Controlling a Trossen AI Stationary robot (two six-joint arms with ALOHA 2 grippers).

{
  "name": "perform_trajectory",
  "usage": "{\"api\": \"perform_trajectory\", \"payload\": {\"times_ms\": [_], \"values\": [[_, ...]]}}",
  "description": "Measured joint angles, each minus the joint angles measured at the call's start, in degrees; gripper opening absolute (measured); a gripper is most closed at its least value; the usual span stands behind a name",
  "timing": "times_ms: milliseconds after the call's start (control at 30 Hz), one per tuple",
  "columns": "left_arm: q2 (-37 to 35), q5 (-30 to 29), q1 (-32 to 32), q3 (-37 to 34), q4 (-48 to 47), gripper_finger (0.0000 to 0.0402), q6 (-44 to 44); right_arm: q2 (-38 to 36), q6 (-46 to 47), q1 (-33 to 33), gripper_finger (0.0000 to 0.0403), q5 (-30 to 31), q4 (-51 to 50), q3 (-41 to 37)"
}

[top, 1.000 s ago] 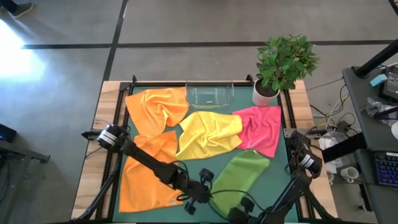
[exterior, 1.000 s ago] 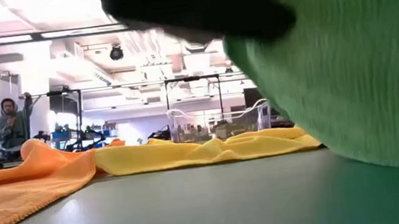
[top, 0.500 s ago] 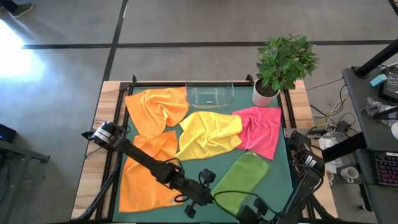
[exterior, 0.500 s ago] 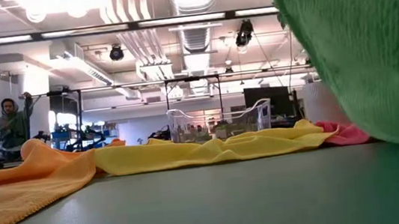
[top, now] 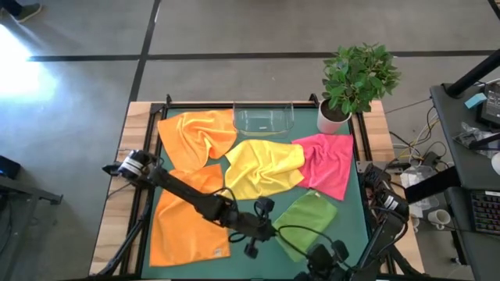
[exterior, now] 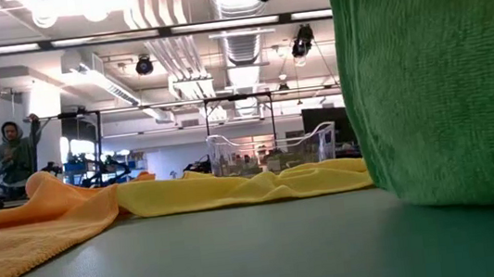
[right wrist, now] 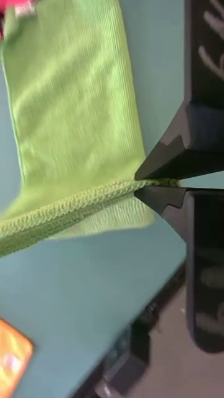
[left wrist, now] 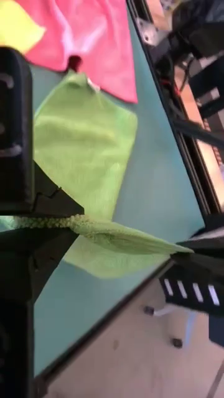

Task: Fold microfiber towels
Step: Fold the green towel

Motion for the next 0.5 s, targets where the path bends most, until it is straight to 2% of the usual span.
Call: {"api": "perform_trajectory", "payload": {"times_ms": [100,500], "values": [[0.2,0.0,1.2,0.0,0.2,0.0001,0.0,0.0,2.8,0.0,0.0009,-0.1,-2.5,-0.1],[2.2,0.5,3.7,0.0,2.0,0.0001,0.1,-1.3,3.7,0.0,0.0008,-2.9,-2.2,-3.9]]}}
